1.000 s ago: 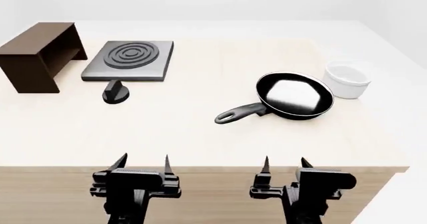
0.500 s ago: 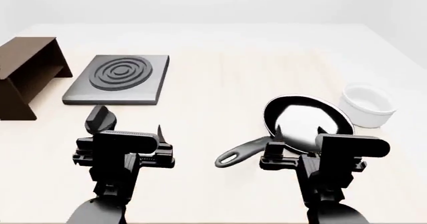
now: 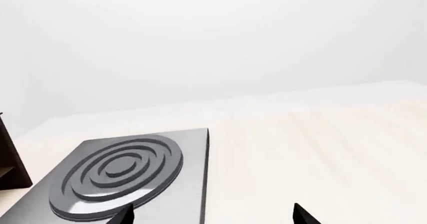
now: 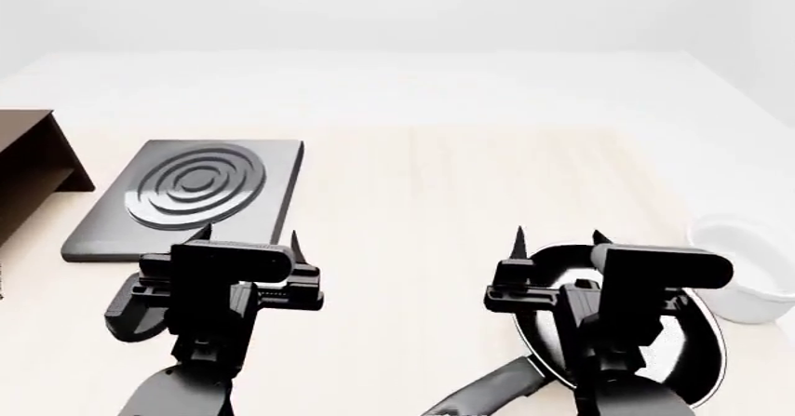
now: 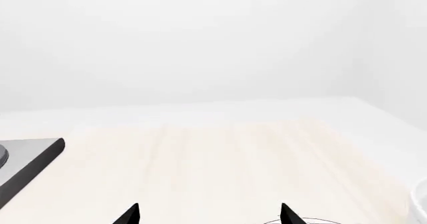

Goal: Put the frying pan on top of the cabinet.

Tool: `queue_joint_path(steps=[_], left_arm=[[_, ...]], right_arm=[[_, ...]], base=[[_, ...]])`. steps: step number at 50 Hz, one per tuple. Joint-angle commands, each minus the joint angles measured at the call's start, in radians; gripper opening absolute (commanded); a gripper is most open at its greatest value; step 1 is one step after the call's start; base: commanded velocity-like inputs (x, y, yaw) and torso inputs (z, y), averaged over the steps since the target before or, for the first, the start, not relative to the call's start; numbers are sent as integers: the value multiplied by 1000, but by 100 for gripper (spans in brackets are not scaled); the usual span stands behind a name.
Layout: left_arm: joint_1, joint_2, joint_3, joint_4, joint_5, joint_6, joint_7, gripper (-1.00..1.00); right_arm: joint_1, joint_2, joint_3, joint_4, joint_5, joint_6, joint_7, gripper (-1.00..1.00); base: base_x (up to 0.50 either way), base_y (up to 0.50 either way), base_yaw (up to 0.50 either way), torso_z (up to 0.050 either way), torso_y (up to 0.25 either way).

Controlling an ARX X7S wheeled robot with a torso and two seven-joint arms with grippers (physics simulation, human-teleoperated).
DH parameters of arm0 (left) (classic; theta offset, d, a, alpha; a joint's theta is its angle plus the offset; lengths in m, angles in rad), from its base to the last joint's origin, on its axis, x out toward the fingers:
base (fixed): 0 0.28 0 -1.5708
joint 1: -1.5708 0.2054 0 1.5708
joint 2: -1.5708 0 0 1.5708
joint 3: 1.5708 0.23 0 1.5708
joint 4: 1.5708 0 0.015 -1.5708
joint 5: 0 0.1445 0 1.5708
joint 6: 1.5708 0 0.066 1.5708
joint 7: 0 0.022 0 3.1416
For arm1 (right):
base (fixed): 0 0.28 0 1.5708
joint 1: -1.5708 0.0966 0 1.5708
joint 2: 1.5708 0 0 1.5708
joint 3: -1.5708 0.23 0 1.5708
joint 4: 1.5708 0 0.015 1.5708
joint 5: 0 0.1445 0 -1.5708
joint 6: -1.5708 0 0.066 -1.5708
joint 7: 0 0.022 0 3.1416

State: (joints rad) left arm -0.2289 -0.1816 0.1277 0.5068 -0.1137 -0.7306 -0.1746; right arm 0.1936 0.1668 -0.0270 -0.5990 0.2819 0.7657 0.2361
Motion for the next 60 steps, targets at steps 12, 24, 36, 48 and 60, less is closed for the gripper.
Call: queue_joint_path(steps=[12, 24, 36, 48, 60], left_arm=[[6, -7, 10, -11, -15, 7, -7, 100], [3, -10, 12, -5, -24, -1, -12, 100], [-148, -17, 30, 76, -153, -367, 62, 100], [-716, -305, 313, -125, -1453, -766, -583, 100], [-749, -276, 405, -142, -1917, -719, -581, 100]], right_arm=[[18, 66, 68, -407, 38, -57, 22, 100], [11, 177, 28, -442, 150, -105, 170, 100], [29, 209, 7, -436, 184, -90, 217, 100], [42, 226, -14, -421, 203, -103, 235, 100], [49, 241, -28, -418, 219, -107, 253, 100]], base=[[24, 0, 0, 0, 0], [0, 0, 0, 0, 0], [0, 0, 0, 0, 0], [0, 0, 0, 0, 0], [0, 0, 0, 0, 0]])
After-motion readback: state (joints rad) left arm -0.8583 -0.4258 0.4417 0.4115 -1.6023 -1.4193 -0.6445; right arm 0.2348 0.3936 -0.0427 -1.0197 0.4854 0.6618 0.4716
